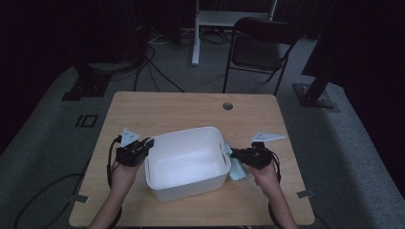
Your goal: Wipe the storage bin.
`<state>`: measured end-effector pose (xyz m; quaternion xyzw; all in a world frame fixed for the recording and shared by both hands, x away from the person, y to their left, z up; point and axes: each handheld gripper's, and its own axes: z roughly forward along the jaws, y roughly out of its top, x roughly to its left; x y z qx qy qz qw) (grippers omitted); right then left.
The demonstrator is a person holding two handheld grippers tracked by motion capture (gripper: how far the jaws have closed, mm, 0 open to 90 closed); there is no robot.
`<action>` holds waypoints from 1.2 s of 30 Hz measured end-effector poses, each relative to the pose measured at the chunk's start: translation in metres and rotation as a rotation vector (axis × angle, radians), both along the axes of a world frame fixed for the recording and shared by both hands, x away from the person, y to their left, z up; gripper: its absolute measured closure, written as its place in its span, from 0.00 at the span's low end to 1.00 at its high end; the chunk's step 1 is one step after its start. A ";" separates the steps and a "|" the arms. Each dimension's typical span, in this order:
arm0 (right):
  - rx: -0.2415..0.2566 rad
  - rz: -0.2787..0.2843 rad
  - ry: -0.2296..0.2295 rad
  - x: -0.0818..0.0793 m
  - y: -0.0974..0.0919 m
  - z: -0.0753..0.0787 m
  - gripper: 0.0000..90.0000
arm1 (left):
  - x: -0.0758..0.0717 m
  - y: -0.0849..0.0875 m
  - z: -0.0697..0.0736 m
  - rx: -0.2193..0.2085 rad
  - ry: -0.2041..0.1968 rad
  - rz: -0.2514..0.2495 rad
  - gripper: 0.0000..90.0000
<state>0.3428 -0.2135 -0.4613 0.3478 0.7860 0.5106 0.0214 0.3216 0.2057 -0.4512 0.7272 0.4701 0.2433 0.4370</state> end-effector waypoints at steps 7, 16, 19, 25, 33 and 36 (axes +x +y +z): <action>0.045 -0.011 -0.008 0.001 -0.005 0.005 0.95 | 0.000 0.001 0.000 -0.001 0.000 -0.005 0.89; 0.026 0.000 0.018 0.006 -0.003 -0.001 0.95 | 0.000 0.000 0.000 -0.001 -0.002 0.000 0.89; 0.086 0.002 0.008 0.007 -0.008 0.005 0.95 | 0.000 -0.001 0.000 0.003 -0.003 0.000 0.89; 0.049 0.008 0.020 0.010 -0.002 -0.002 0.95 | -0.001 -0.002 0.000 0.003 -0.002 0.006 0.89; 0.060 0.006 0.009 0.013 -0.005 0.005 0.95 | 0.000 -0.001 0.000 0.000 -0.002 0.002 0.89; 0.043 0.013 0.018 0.016 -0.001 0.001 0.95 | -0.001 -0.002 0.000 0.000 -0.002 0.003 0.89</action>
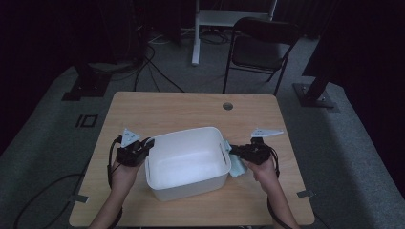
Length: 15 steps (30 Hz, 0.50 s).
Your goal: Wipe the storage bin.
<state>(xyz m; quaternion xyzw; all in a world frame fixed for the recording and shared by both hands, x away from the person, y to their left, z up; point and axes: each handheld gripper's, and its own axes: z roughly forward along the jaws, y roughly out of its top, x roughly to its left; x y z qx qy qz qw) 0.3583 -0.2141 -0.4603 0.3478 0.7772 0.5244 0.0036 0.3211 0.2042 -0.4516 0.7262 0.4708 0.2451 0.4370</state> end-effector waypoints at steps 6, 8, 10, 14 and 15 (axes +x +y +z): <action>-0.020 -0.005 0.016 0.003 0.000 -0.004 0.95 | 0.000 0.001 0.000 -0.002 -0.001 -0.005 0.89; 0.008 -0.005 0.009 0.003 -0.002 -0.001 0.95 | 0.000 0.001 0.000 -0.002 0.000 -0.008 0.89; -0.002 -0.003 -0.001 0.004 -0.001 0.002 0.95 | 0.000 0.001 0.000 -0.001 -0.001 -0.004 0.89; -0.001 -0.007 0.018 0.007 0.001 -0.004 0.95 | 0.000 0.000 0.000 -0.002 -0.001 0.000 0.89; -0.007 -0.009 0.026 0.007 0.002 -0.006 0.95 | 0.000 0.000 0.000 -0.002 -0.001 0.001 0.89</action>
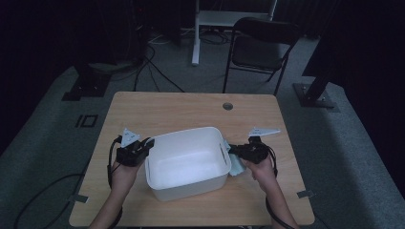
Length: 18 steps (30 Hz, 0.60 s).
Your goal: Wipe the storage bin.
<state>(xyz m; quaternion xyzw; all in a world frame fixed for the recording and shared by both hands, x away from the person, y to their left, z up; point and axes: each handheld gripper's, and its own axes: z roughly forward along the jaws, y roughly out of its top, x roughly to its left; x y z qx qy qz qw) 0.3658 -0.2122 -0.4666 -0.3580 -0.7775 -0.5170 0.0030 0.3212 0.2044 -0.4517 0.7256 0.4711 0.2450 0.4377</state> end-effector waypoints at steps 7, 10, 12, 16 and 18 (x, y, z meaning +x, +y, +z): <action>0.046 -0.013 -0.009 0.003 -0.004 0.007 0.95 | 0.000 0.000 0.000 0.002 0.001 -0.003 0.89; 0.018 -0.011 -0.007 0.006 0.001 0.006 0.95 | 0.000 -0.001 0.000 0.000 0.002 0.001 0.89; 0.000 -0.013 0.006 0.007 0.002 0.001 0.95 | 0.000 -0.001 0.000 0.003 0.002 0.003 0.89; 0.003 -0.013 0.014 0.009 0.000 0.001 0.95 | 0.000 -0.001 0.000 0.003 0.002 0.002 0.89; 0.033 -0.015 0.003 0.009 -0.002 0.006 0.95 | 0.000 -0.001 0.000 0.004 0.003 -0.001 0.89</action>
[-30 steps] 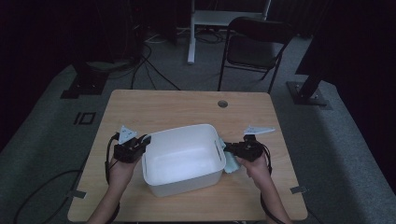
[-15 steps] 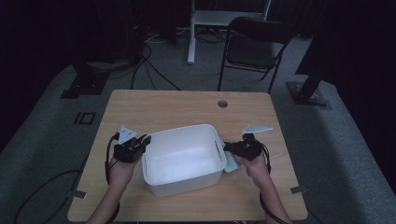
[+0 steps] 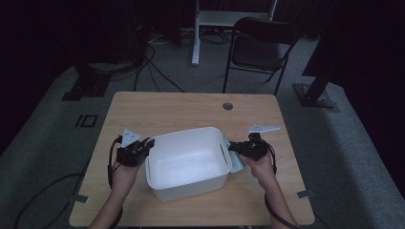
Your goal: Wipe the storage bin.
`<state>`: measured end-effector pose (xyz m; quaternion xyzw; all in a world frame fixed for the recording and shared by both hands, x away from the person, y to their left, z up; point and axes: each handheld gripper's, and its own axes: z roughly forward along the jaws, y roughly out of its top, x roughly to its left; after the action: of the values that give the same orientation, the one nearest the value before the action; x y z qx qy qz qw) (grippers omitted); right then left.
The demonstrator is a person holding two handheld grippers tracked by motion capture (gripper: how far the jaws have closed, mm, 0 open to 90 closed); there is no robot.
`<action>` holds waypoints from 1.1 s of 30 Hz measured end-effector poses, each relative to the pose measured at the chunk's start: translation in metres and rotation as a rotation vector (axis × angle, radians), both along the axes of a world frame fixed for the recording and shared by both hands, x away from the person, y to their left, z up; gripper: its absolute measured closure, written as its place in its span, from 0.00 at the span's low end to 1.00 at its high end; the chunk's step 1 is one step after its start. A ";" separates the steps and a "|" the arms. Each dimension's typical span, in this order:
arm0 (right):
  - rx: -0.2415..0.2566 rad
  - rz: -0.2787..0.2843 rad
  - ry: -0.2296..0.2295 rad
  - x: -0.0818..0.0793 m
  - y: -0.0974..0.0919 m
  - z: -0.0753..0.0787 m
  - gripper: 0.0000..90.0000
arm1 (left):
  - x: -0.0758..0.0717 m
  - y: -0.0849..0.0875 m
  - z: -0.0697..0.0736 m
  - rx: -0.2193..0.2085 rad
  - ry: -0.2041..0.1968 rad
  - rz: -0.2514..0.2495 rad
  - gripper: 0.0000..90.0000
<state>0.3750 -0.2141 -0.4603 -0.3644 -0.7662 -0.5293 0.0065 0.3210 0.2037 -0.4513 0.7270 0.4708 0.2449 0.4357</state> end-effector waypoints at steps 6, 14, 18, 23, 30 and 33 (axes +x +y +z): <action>-0.004 0.005 -0.020 0.003 0.003 0.009 0.95 | 0.000 -0.001 0.000 0.003 0.000 0.004 0.89; -0.038 -0.006 -0.002 0.004 0.004 0.001 0.95 | 0.000 -0.001 0.000 0.002 0.002 0.001 0.89; 0.006 -0.021 -0.028 0.006 0.000 0.013 0.95 | 0.001 -0.001 0.000 0.001 0.002 -0.003 0.89; -0.013 -0.010 -0.032 0.010 0.004 0.016 0.95 | 0.001 -0.003 0.000 0.004 0.000 0.003 0.89; -0.021 -0.006 0.001 0.014 0.005 0.007 0.95 | 0.001 -0.003 0.000 0.004 0.000 0.006 0.89; -0.035 -0.001 0.017 0.016 0.006 0.004 0.95 | 0.001 -0.003 0.000 0.004 0.001 0.004 0.89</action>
<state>0.3910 -0.2077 -0.4567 -0.3692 -0.7750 -0.5129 0.0064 0.3216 0.2012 -0.4511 0.7270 0.4721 0.2463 0.4336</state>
